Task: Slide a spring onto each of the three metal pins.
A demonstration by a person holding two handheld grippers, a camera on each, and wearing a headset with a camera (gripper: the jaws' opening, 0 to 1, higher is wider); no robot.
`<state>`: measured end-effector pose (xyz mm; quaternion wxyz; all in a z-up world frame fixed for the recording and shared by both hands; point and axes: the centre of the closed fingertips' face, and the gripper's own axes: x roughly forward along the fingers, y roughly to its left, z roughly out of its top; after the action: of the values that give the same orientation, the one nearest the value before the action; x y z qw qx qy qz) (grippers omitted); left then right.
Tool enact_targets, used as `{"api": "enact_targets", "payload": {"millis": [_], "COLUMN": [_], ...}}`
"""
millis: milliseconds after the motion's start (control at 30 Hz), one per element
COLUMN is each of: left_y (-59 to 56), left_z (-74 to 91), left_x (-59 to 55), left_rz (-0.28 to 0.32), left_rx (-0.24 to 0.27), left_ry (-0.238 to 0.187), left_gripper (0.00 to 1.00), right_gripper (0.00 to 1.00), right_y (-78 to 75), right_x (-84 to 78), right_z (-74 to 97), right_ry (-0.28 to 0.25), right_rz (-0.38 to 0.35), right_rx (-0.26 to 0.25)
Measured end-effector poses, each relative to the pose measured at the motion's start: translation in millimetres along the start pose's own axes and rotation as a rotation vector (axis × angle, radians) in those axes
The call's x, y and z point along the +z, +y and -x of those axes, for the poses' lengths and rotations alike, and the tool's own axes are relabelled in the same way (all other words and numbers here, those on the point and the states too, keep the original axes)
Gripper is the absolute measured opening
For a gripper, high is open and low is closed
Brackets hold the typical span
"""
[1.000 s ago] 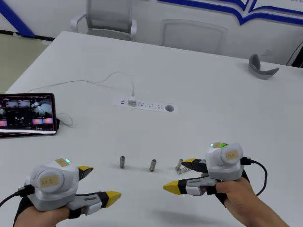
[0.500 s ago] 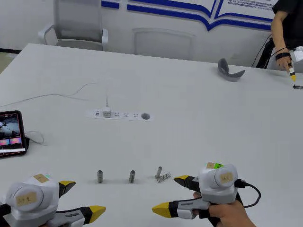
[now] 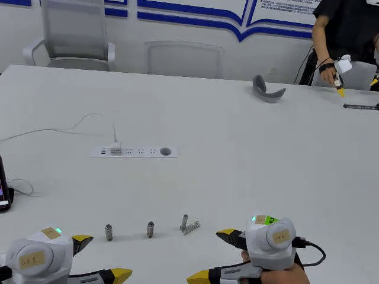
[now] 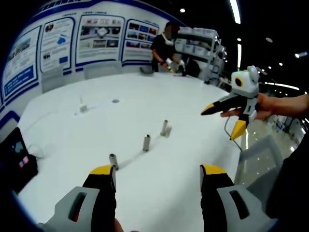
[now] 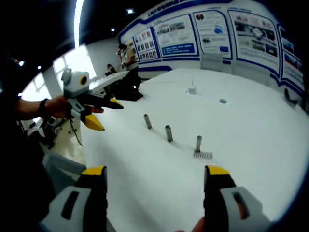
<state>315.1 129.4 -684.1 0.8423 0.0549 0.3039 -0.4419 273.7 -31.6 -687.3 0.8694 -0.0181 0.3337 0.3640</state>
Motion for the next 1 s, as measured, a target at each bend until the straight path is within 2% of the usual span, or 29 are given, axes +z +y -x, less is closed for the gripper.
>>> {"api": "enact_targets", "payload": {"millis": [533,867,1000], "left_y": [-26.9,-42.4,-50.2], "left_z": [-22.5,-36.7,-44.2], "left_x": [8.6,4.6,5.7], "left_rz": [-0.044,-0.095,-0.114], "left_rx": [-0.068,-0.116,-0.139], "left_ry": [0.016,0.052,0.061], "left_gripper": [0.73,0.73,0.72], "right_gripper": [0.85,0.85,0.85], "right_y": [-5.6,-11.7,-12.9], "right_x": [-2.1,-3.3,-8.6], "right_z": [16.7,31.4,36.4], "right_ry": [-0.021,-0.049,-0.045], "right_rz": [-0.034,-0.050,-0.053], "right_rx": [-0.032,-0.059,-0.068]}}
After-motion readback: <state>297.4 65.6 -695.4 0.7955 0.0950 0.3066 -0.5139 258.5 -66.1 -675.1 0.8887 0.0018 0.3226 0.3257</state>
